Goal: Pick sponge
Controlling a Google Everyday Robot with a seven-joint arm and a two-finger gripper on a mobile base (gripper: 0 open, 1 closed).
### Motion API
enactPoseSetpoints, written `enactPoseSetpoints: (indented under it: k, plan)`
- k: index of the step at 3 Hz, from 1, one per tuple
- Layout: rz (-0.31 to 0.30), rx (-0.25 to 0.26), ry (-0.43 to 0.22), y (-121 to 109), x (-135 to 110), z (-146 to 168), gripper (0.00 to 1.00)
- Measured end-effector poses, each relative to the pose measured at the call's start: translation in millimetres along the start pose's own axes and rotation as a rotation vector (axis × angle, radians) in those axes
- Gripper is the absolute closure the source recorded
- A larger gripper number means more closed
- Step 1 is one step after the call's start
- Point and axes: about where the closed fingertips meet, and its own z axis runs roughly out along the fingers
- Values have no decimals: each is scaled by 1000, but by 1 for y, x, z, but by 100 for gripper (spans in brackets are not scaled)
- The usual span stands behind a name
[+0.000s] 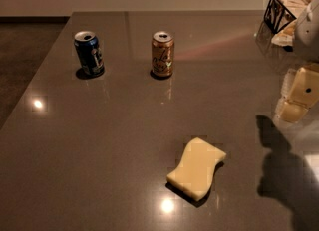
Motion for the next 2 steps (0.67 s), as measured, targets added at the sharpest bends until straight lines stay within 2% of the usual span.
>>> enactPoseSetpoints:
  k: [2]
  plan:
    - [5,-6,-7,0,-2,-2,0]
